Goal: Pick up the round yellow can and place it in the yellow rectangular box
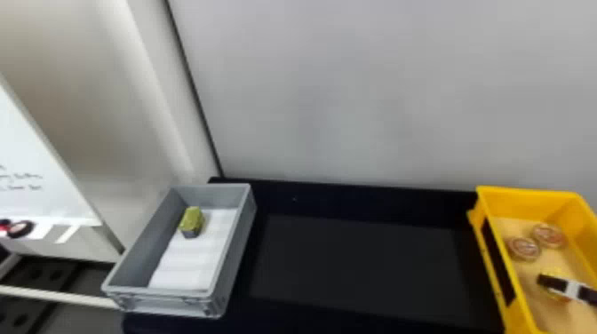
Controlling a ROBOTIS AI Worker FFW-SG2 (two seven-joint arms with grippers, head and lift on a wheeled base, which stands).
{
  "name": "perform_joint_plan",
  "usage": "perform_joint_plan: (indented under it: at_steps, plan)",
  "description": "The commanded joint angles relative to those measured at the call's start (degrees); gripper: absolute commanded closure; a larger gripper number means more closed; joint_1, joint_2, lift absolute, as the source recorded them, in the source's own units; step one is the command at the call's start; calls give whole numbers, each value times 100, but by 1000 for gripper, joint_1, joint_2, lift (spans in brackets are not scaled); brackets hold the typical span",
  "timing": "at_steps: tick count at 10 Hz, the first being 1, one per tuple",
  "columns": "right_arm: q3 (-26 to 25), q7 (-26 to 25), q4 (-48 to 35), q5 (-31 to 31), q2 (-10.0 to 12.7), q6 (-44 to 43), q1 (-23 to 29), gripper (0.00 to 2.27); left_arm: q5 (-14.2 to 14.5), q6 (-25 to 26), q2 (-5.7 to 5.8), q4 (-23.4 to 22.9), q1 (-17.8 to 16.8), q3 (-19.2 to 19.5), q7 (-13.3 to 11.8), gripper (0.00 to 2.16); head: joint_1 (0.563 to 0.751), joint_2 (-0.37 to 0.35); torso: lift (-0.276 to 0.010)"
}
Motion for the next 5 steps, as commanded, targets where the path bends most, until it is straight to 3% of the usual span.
perform_joint_plan:
  at_steps: [1, 3, 5]
  plan:
    - [-43, -35, 25, -96, 0, 22, -28, 585, 0, -9, -5, 4, -20, -15, -9, 450, 640, 167, 0]
    - [-52, -149, -10, -254, 0, 13, -20, 119, 0, 0, -22, 4, -11, -15, -9, 450, 640, 167, 0]
    - [-78, -184, -195, -307, 0, -40, 33, 21, 0, -9, -13, 4, 16, 20, -26, 450, 640, 167, 0]
